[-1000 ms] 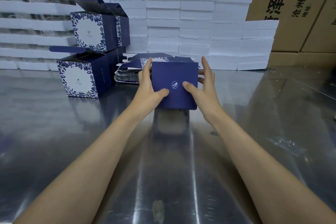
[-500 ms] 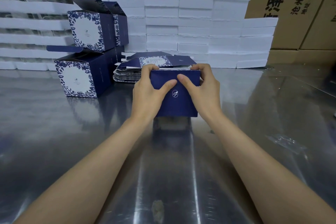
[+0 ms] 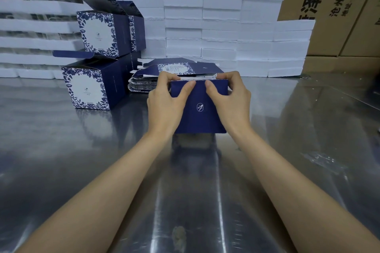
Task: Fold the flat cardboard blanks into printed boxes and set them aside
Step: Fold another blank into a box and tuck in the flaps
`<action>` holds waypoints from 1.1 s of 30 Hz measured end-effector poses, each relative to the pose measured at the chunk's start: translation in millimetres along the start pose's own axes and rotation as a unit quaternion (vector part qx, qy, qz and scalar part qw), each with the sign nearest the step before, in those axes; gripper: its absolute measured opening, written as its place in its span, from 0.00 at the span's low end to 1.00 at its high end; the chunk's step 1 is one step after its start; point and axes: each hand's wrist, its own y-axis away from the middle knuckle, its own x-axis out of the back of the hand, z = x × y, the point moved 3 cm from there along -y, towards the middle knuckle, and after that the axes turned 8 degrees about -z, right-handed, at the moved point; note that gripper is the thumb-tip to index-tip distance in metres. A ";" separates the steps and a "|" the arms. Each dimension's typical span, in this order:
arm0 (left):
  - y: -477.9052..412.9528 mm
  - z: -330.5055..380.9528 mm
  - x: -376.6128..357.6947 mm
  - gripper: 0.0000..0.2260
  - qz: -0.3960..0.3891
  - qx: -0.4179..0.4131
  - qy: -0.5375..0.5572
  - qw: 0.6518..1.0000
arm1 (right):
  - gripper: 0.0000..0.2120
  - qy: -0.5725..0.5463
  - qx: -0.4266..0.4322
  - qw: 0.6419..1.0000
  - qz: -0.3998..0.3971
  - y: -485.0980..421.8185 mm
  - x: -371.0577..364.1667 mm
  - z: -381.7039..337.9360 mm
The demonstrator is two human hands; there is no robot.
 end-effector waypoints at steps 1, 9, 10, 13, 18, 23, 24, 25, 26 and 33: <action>-1.0 -1.0 1.0 0.11 0.000 0.003 0.007 1.000 | 0.07 -0.016 0.004 1.000 0.000 -0.4 0.3 0.5; -7.2 -4.3 5.9 0.06 -0.010 0.041 0.070 0.997 | 0.12 -0.095 -0.020 0.994 -0.054 -5.9 6.9 12.2; -8.6 -6.3 7.6 0.08 -0.005 0.053 0.079 0.995 | 0.14 -0.111 -0.030 0.991 -0.071 -5.2 5.6 15.0; -11.8 -10.8 10.3 0.16 -0.008 0.097 0.113 0.989 | 0.19 -0.151 -0.053 0.982 -0.101 -2.2 0.0 21.0; -10.1 -7.6 3.6 0.22 -0.122 0.085 0.155 0.977 | 0.20 -0.176 -0.104 0.976 -0.075 -4.6 -1.8 24.8; -4.6 -10.4 -8.0 0.43 -0.223 0.101 0.151 0.958 | 0.14 -0.181 -0.153 0.971 -0.023 -6.5 1.6 27.5; -3.3 -11.1 -10.2 0.45 -0.232 0.107 0.150 0.955 | 0.14 -0.176 -0.159 0.971 -0.021 -6.0 0.8 28.1; -2.1 -12.0 -12.0 0.46 -0.237 0.108 0.148 0.954 | 0.15 -0.176 -0.165 0.970 -0.019 -5.3 0.3 28.5; -1.5 -12.7 -13.0 0.46 -0.239 0.103 0.142 0.955 | 0.15 -0.184 -0.172 0.968 -0.019 -5.0 -0.4 29.0; -2.3 -11.9 -11.3 0.33 -0.207 0.070 0.117 0.969 | 0.11 -0.194 -0.187 0.962 -0.045 -7.1 1.4 26.3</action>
